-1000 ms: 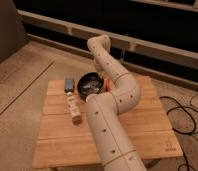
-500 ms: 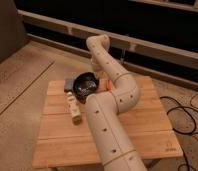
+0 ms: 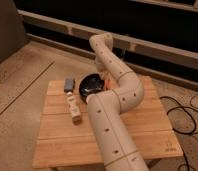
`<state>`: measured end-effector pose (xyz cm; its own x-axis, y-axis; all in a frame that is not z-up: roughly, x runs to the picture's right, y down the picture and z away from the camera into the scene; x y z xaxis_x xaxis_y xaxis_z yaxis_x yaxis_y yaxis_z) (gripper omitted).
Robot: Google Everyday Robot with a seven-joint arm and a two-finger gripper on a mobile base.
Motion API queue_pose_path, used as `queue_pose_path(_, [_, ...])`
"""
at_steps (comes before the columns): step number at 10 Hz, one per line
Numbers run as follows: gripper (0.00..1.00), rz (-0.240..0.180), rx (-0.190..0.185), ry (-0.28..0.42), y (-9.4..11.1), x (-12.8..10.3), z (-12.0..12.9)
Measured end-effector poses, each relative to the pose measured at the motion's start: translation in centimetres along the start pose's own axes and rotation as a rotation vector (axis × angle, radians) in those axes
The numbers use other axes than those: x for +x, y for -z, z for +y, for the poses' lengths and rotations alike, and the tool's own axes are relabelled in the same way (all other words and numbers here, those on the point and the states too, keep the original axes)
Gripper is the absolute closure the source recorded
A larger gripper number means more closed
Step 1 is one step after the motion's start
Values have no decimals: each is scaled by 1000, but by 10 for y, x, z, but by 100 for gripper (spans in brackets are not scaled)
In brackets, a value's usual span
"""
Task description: Drag the ceramic bowl in a circle
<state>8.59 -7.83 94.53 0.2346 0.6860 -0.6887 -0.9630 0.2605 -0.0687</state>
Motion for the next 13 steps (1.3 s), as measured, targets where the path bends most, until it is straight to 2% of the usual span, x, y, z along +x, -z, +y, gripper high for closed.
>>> queue_pose_path(2, [100,40,63,-67,-7,16,-33])
queue_pose_path(5, [100,40,64,-69,-6,16,-33])
queue_pose_path(6, [100,36,76,-71,-5,15,-36])
queue_pose_path(8, [100,-3,141,-57,3,3,-46])
queue_pose_path(9, [100,-19,153,-44,6,-3,-43])
queue_pose_path(11, [100,-74,138,-26,9,-18,-37])
queue_pose_path(13, [100,-119,103,-6,11,-29,-27])
